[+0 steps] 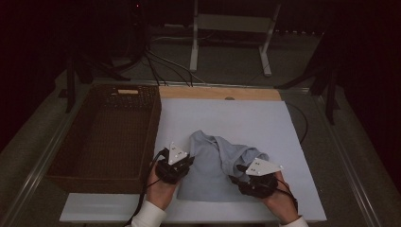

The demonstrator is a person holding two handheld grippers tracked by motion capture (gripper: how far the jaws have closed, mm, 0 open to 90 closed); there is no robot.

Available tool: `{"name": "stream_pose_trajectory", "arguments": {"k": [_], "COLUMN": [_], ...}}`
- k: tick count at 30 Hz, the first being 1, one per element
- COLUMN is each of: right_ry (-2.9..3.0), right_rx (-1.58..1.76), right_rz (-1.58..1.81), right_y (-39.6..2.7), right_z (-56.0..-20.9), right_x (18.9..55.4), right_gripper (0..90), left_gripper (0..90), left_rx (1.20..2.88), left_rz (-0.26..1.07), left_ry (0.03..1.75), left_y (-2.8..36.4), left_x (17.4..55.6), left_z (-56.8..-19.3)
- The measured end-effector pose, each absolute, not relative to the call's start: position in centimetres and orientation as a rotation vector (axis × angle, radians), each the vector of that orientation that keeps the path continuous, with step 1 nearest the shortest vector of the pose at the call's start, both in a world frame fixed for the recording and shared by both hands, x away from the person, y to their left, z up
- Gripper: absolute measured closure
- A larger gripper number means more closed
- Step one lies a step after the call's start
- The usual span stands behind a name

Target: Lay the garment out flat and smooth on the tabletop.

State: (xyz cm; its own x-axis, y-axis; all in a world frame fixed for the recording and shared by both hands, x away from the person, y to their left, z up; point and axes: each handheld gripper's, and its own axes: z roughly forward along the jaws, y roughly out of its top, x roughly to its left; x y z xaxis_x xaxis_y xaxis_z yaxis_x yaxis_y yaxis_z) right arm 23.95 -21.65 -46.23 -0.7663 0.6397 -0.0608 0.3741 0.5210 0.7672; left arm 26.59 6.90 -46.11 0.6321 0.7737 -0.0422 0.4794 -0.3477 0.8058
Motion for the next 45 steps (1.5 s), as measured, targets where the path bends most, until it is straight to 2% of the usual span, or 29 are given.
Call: {"name": "stream_pose_trajectory", "arguments": {"k": [2,4,5,6,8,18,25,29,34,42,43,45], "right_ry": [2.449,2.47,2.47,2.478,2.468,2.25,2.122,2.05,1.97,2.017,2.021,2.013], "right_rx": [0.842,0.838,0.838,0.834,0.848,0.991,1.07,1.107,1.155,1.215,1.224,1.236], "right_rz": [1.109,1.102,1.102,1.093,1.104,1.17,1.178,1.174,1.172,1.128,1.14,1.17], "right_y": [-21.4,-21.2,-21.2,-21.2,-21.4,-24.0,-25.9,-27.0,-28.1,-28.3,-28.4,-28.4], "right_z": [-46.5,-46.7,-46.7,-46.7,-46.4,-44.1,-42.9,-42.3,-41.9,-43.1,-43.2,-43.2], "right_x": [24.2,24.5,24.5,24.8,25.1,27.3,29.0,29.9,30.7,32.2,32.3,32.3], "right_gripper": [59.7,71.2,71.2,84.9,87.5,88.2,88.2,88.3,88.4,87.5,86.6,76.7], "left_gripper": [82.7,82.7,82.7,82.6,82.5,77.5,69.9,73.1,83.9,83.9,83.9,83.8], "left_rx": [2.013,2.012,2.012,2.01,2.01,2.014,2.024,2.026,2.054,2.043,2.042,2.044], "left_rz": [0.445,0.444,0.444,0.444,0.445,0.432,0.425,0.426,0.441,0.435,0.435,0.434], "left_ry": [0.981,0.981,0.981,0.982,0.984,0.977,0.977,0.977,0.983,0.996,0.996,0.994], "left_y": [6.9,6.9,6.9,6.9,6.8,6.8,6.7,6.7,6.7,6.7,6.7,6.7], "left_x": [26.6,26.6,26.6,26.6,26.6,26.5,26.6,26.6,26.6,26.7,26.7,26.7], "left_z": [-46.1,-46.1,-46.1,-46.1,-46.2,-46.2,-46.4,-46.4,-46.4,-46.4,-46.4,-46.4]}}
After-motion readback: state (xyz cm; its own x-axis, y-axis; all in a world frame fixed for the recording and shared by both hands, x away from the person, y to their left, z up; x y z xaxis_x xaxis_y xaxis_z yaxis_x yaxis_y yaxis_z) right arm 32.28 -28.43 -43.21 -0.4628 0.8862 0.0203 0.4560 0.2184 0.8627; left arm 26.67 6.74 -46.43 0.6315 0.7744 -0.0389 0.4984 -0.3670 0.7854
